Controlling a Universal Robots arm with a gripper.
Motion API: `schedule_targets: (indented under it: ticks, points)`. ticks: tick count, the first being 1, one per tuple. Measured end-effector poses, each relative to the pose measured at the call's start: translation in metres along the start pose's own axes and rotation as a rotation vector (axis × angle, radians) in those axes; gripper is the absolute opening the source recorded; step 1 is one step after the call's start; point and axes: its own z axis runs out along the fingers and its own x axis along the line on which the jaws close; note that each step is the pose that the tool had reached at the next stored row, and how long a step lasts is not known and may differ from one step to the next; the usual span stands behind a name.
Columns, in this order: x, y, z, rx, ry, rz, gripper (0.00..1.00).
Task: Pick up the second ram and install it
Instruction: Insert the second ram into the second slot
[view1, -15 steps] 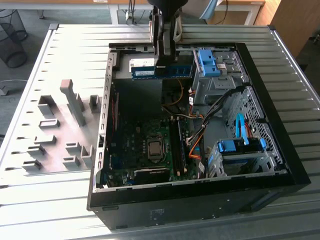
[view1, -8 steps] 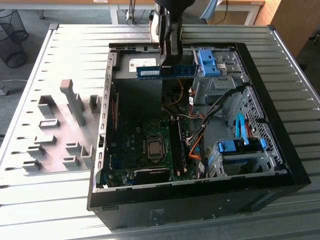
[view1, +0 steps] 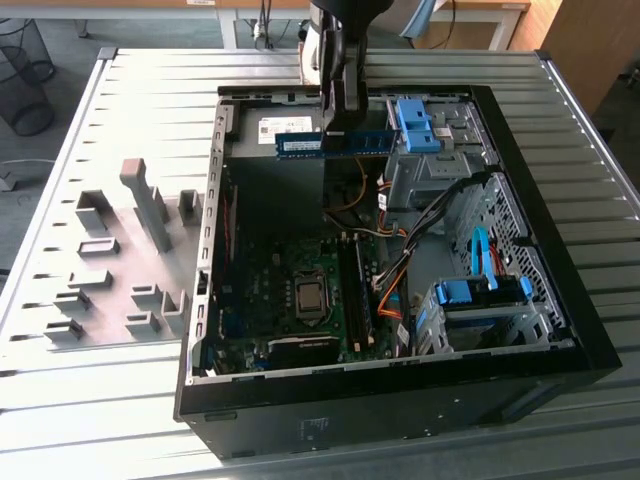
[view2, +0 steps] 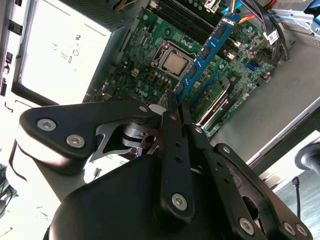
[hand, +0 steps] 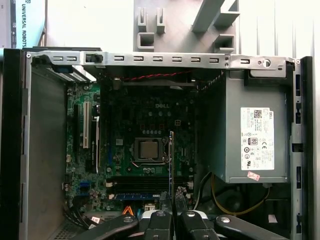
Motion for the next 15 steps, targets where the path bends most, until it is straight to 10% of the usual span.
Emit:
schedule_targets:
  ticks: [15]
  points:
    - [0.0, 0.0, 0.0002, 0.0021, -0.0015, 0.043, 0.14]
